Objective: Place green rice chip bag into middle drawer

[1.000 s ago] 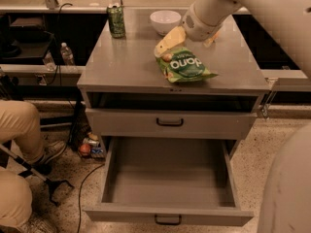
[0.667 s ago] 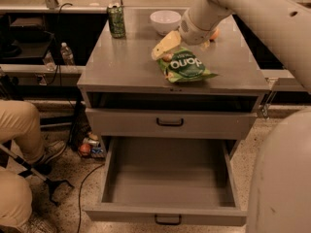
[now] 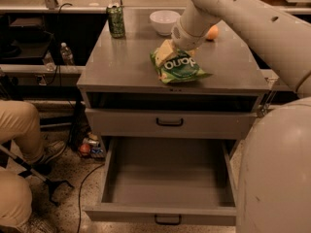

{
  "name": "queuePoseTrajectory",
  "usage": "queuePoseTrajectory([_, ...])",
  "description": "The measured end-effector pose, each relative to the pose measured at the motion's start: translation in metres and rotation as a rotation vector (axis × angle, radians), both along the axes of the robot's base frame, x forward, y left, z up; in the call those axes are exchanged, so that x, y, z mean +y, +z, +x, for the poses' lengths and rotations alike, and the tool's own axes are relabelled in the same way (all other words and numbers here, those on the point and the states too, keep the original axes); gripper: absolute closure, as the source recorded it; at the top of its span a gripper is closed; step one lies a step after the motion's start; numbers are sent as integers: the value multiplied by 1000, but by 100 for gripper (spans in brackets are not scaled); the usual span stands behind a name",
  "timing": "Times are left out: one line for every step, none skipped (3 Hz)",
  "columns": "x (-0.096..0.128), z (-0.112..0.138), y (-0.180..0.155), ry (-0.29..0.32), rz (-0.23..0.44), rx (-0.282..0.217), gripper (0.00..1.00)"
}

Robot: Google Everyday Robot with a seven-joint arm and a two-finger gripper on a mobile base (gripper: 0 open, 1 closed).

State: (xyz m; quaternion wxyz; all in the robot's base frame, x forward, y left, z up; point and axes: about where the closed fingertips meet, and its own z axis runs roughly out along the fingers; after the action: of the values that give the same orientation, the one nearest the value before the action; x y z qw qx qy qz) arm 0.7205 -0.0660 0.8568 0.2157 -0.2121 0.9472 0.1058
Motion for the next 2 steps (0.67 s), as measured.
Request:
queuePoseTrajectory([-6,-7,2,-16,10,-13,63])
queuePoseTrajectory([-22,-29,17,-53,29,-47,87])
